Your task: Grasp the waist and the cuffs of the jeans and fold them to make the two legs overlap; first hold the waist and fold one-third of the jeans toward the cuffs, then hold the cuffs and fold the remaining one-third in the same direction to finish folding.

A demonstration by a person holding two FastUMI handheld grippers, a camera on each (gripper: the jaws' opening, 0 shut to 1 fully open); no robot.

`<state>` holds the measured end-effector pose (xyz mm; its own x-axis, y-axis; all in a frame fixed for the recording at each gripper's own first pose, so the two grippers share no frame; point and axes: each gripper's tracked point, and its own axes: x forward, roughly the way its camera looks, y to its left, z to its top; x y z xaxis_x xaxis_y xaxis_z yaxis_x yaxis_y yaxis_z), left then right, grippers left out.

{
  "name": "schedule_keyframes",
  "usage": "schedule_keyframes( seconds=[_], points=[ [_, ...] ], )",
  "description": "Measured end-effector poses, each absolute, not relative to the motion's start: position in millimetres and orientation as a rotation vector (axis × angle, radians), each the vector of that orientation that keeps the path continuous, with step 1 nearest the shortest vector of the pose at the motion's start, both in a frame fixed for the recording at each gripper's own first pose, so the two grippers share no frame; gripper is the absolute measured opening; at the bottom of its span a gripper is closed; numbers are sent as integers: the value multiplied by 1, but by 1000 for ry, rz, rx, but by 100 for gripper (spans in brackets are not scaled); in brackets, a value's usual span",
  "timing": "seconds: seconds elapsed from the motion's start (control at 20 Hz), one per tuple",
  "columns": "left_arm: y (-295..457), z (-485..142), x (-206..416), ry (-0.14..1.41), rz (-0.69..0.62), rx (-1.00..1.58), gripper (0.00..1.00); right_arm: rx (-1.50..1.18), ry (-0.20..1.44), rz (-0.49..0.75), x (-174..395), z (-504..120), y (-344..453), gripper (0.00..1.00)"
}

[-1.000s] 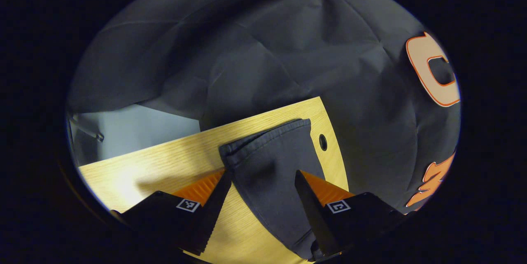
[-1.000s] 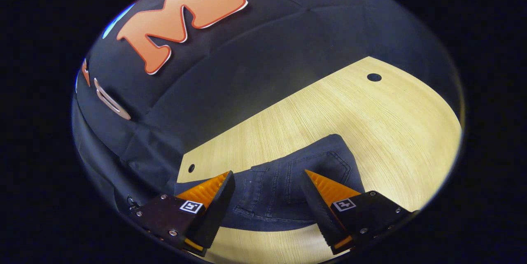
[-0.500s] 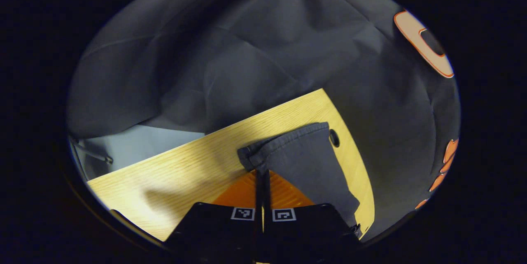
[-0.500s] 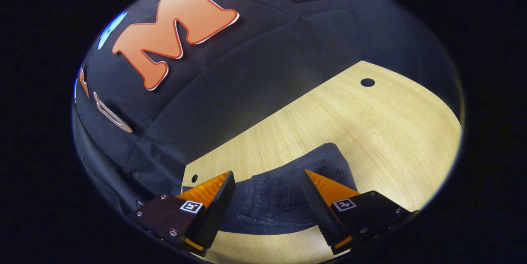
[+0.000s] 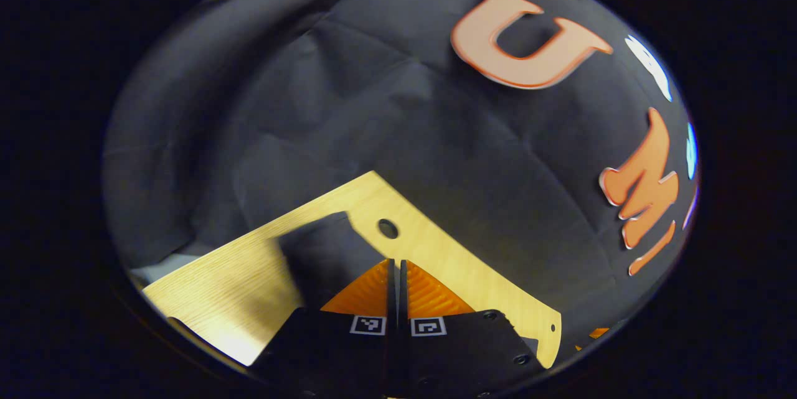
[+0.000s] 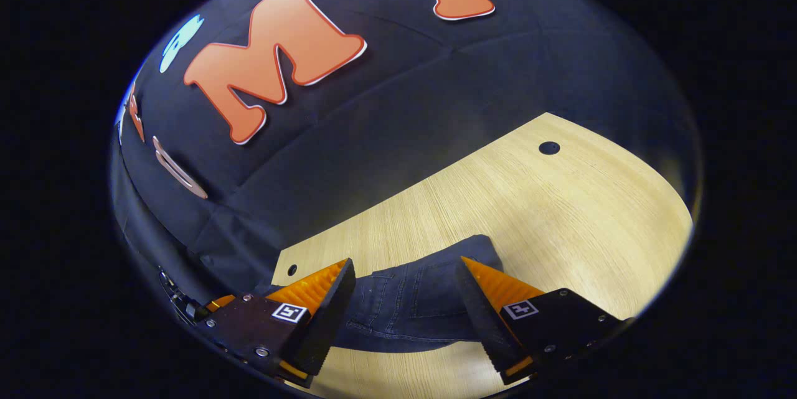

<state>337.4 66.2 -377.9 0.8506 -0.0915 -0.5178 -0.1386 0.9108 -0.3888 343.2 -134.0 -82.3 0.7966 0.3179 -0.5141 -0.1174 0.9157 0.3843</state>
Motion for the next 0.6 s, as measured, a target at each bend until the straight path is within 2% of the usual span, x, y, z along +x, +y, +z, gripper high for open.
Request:
schedule_keyframes(
  seconds=[0.1, 0.2, 0.3, 0.35, 0.55, 0.6],
  points=[
    [72, -384, 333, 569, 93, -378, 0, 352, 626, 244, 338, -86, -149, 98],
    [137, -434, 311, 697, 289, -599, 0, 378, 632, 254, 332, -86, -158, 99],
    [169, -464, 288, 792, 400, -787, 1, 365, 635, 248, 330, -91, -163, 98],
    [178, -471, 286, 804, 409, -838, 0, 362, 649, 250, 328, -94, -161, 98],
    [220, -485, 284, 861, 445, -838, 100, 388, 682, 236, 335, -107, -150, 98],
    [217, -490, 294, 879, 423, -862, 97, 394, 692, 227, 337, -112, -147, 98]
  ],
)
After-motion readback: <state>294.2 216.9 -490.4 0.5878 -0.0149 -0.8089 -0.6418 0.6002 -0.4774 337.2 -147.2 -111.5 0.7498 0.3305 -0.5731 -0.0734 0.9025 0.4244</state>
